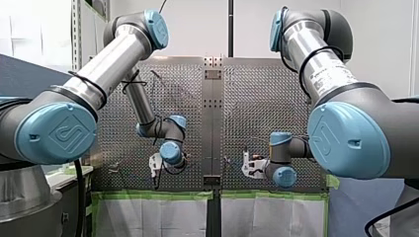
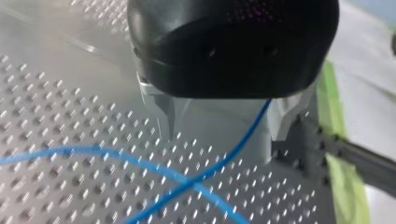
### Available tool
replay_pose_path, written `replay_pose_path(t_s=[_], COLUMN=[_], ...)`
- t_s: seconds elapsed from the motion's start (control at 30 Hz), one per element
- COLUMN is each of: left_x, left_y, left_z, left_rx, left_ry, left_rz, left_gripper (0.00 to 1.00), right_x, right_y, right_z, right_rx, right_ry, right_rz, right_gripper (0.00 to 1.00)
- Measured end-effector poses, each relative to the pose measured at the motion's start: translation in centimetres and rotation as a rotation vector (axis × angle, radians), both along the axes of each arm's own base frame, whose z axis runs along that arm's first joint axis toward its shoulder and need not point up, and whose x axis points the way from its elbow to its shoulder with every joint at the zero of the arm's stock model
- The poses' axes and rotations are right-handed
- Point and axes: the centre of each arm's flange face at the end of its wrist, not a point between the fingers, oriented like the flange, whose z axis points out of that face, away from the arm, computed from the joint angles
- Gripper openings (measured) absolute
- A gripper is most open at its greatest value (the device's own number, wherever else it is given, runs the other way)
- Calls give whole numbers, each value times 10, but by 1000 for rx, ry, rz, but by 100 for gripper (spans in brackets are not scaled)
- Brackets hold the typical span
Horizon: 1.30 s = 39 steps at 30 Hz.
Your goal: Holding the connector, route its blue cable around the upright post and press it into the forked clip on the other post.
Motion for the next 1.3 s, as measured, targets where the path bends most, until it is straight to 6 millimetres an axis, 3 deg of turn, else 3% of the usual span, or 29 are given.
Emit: replay_pose_path(t_s=[0.73,1.3], left_x=[-25,-22], left_y=[-46,-65], left_z=[-2,10], left_rx=[76,74], left_ry=[22,1], left_rz=[-292,-257], left_gripper=[98,98], right_x=[3,11], right_y=[-7,-9], right_z=[3,5], right_rx=[-6,-11], right_ry=[-3,0], right_rz=[1,55], right_gripper=[0,0])
